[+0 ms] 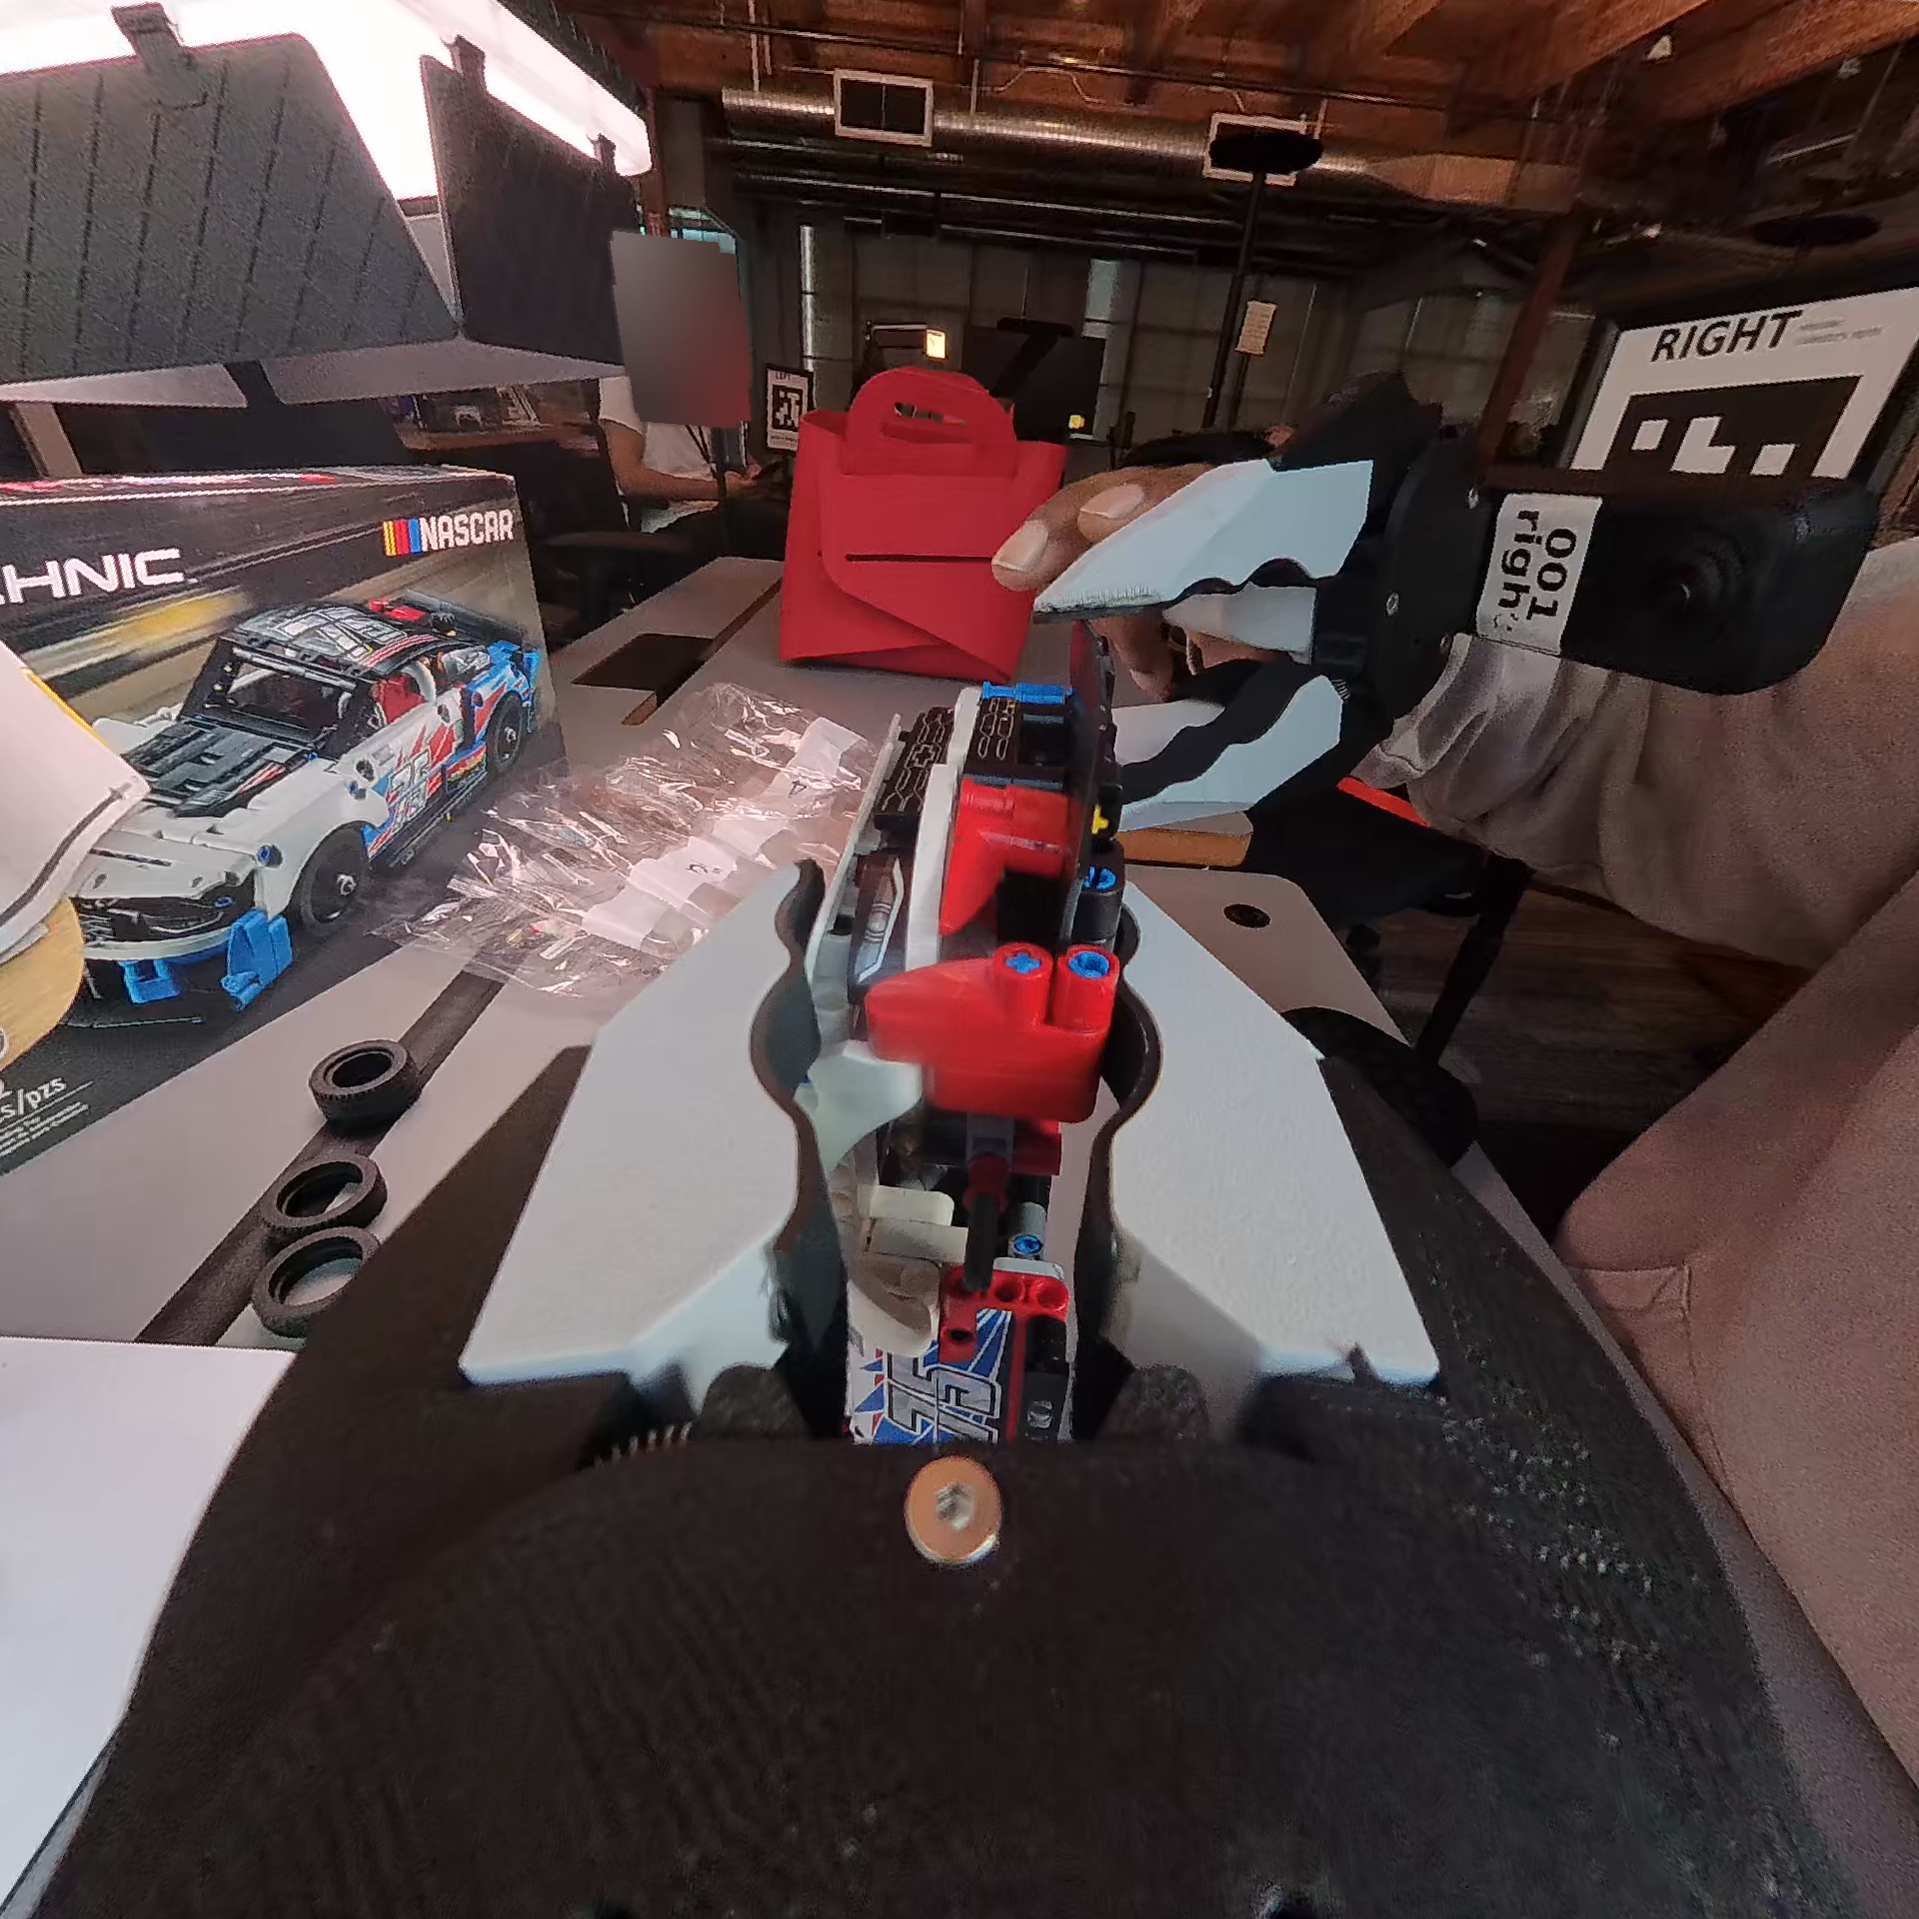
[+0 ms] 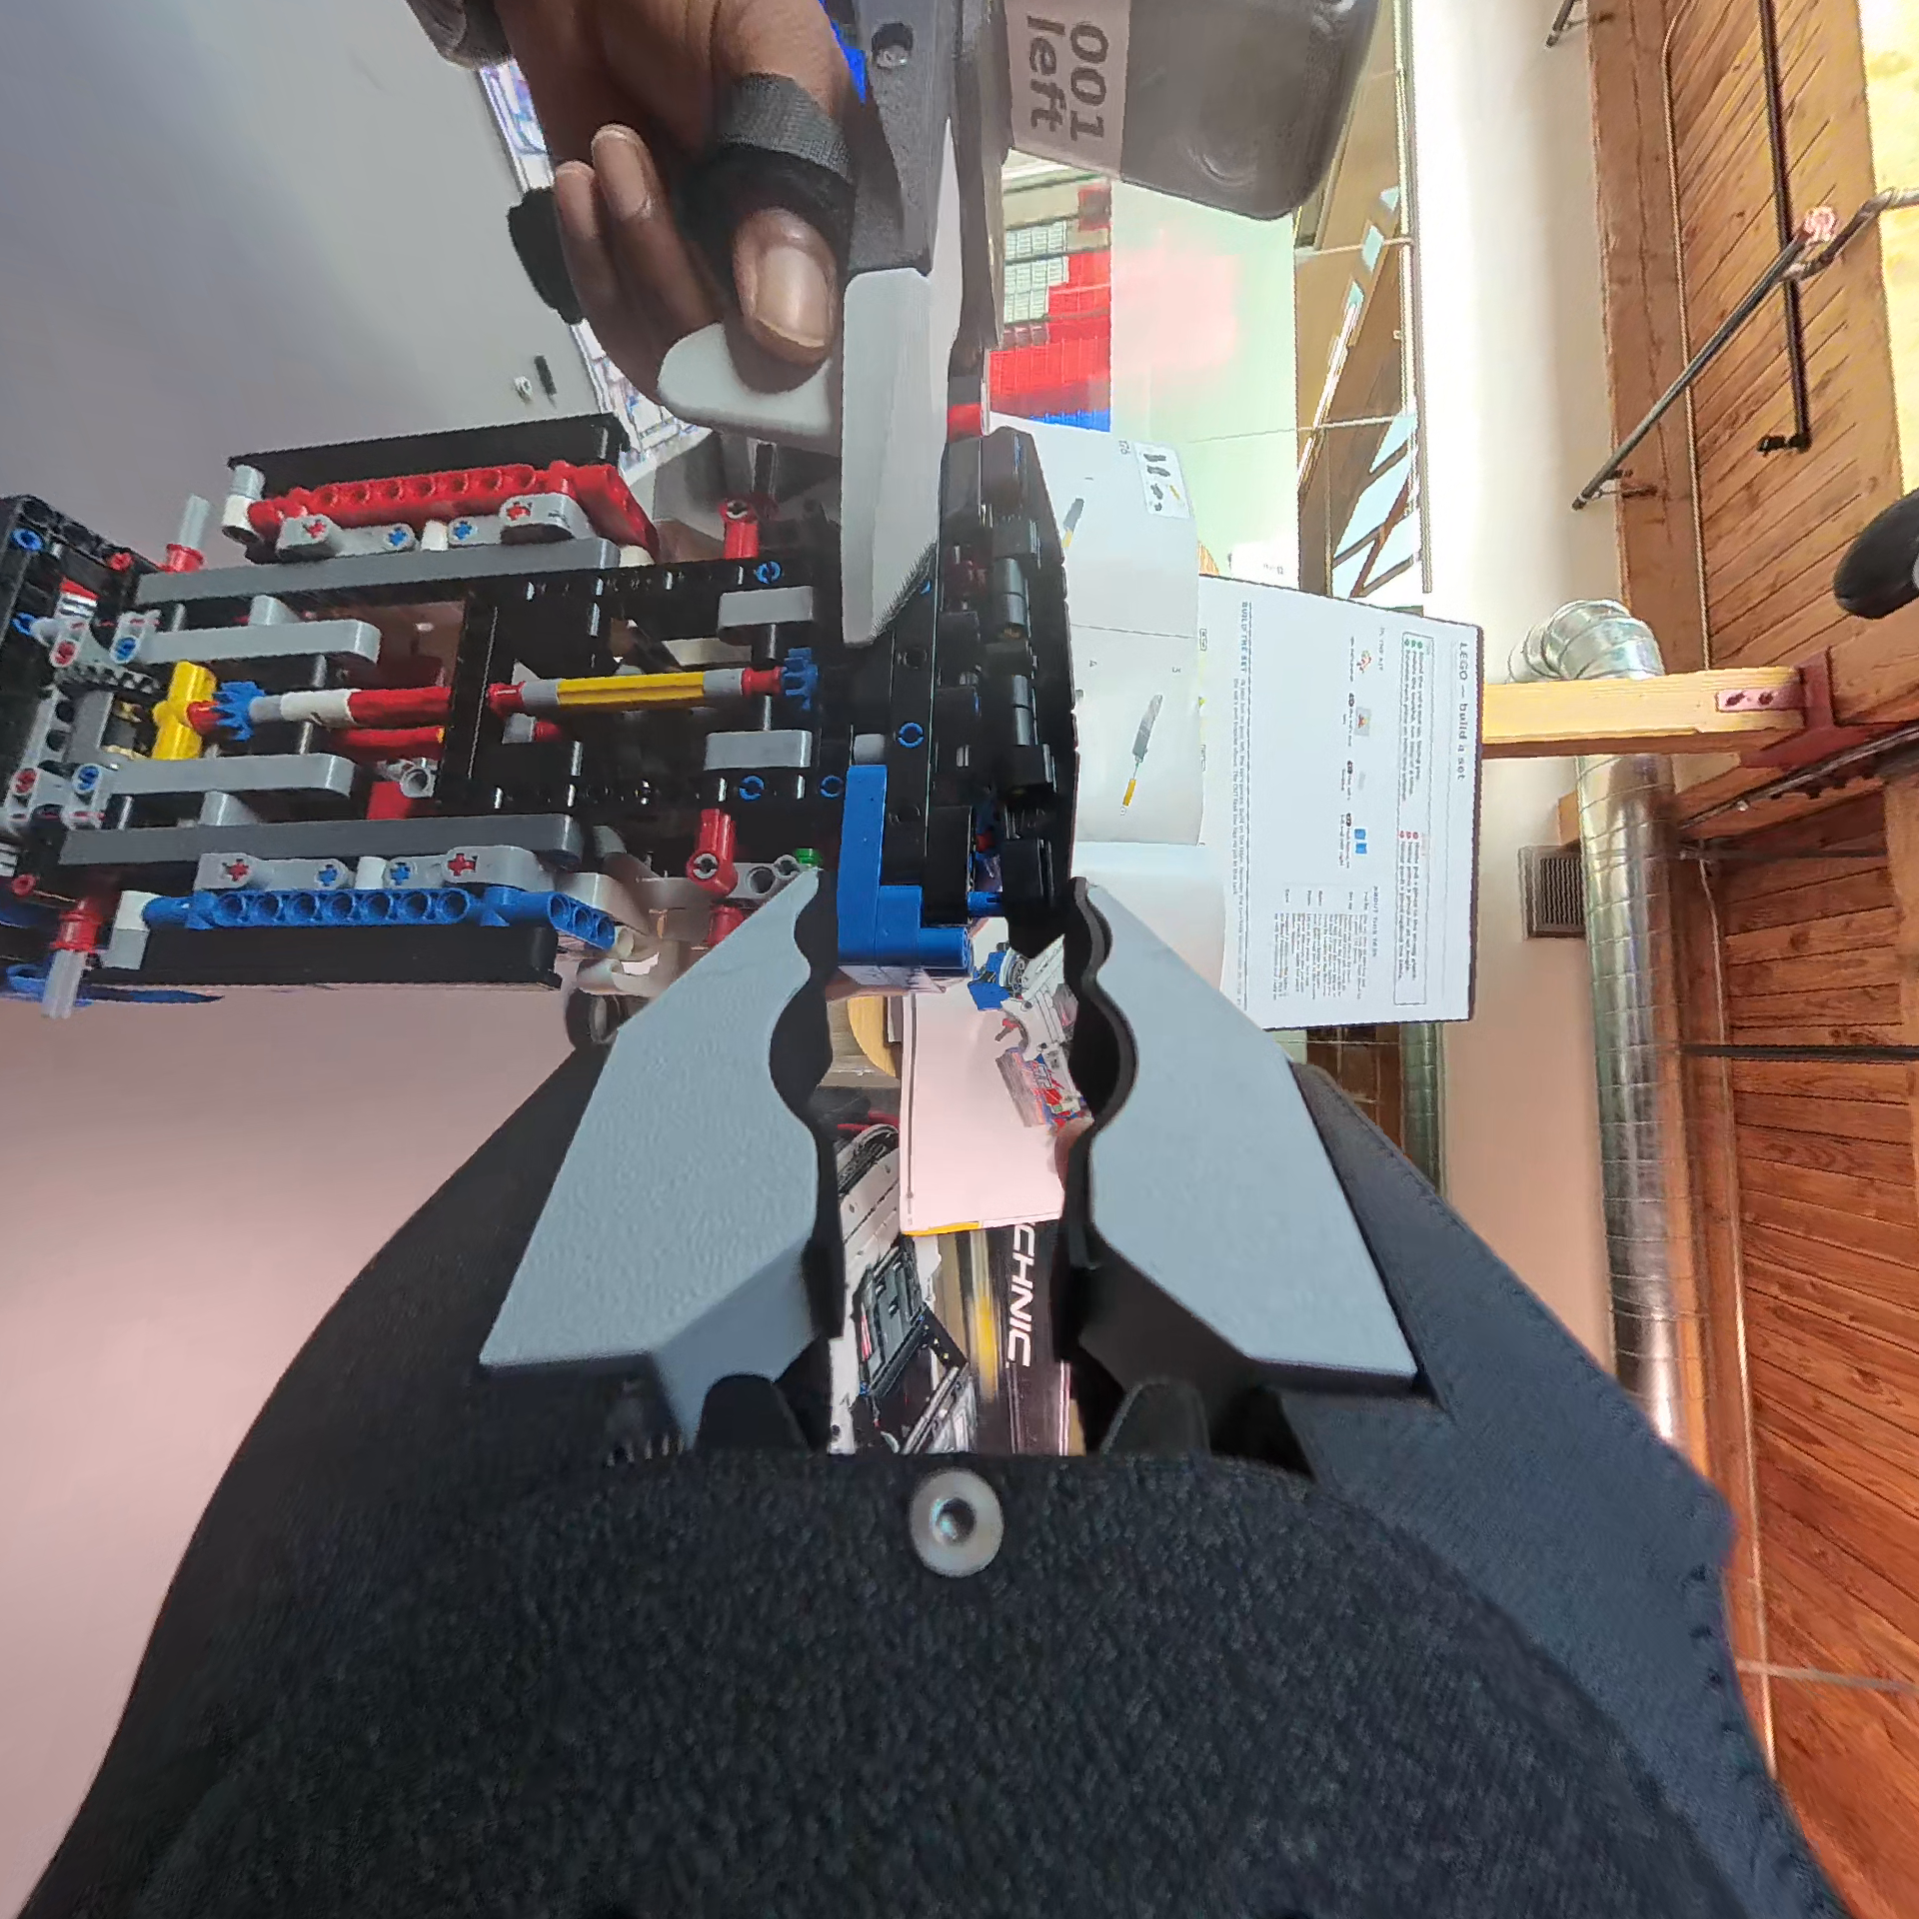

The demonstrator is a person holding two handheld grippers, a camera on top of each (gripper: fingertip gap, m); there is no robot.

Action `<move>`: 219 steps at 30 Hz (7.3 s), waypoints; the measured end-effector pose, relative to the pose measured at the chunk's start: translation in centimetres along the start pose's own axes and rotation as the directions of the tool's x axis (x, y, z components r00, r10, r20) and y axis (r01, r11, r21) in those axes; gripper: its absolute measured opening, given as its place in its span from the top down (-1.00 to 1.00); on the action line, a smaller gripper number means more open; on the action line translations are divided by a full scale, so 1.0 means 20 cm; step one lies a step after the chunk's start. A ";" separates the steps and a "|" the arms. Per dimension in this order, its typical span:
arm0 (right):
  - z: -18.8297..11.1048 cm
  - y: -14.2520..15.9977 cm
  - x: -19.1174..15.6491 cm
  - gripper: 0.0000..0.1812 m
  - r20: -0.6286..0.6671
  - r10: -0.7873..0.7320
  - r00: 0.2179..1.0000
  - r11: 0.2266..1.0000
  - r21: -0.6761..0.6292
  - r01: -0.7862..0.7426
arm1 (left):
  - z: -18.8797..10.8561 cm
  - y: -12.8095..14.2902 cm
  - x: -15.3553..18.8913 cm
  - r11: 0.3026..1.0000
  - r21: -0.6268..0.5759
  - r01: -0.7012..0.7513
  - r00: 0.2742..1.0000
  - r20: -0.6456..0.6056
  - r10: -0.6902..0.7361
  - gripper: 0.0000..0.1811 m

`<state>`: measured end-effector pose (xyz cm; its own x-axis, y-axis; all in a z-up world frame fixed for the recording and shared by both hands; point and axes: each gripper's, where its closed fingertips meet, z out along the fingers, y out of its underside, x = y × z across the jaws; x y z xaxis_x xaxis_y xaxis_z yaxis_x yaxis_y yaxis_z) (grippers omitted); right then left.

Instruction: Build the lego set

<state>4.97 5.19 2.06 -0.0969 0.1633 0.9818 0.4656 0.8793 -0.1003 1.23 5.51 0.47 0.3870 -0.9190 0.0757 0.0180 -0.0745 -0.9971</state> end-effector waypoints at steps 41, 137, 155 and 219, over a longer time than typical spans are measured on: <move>-0.14 -0.09 0.06 0.69 -0.005 0.509 0.861 0.838 0.232 -0.494 | 0.19 -0.09 0.21 0.569 -0.672 -0.474 0.858 -0.208 0.469 0.86; -0.05 -0.04 -0.03 0.61 -0.131 -0.005 0.991 0.998 0.062 0.013 | -0.09 -0.10 0.23 0.678 -0.694 -0.244 0.948 -0.021 0.319 0.43; 0.03 -0.13 -0.03 0.58 -0.090 -0.062 0.994 0.996 0.055 0.068 | -0.18 0.06 0.15 0.880 -0.456 -0.130 0.988 0.012 0.152 0.43; -0.23 -0.39 -0.12 0.39 -0.077 0.307 0.948 0.947 0.117 -0.298 | -0.31 0.05 0.30 0.842 -0.353 -0.409 0.852 0.183 0.491 0.47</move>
<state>5.56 -4.04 1.28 0.1186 0.3910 0.9127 0.3672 0.8368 -0.4062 -2.14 -2.42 0.01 0.5071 -0.7486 -0.4272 -0.4684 0.1767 -0.8656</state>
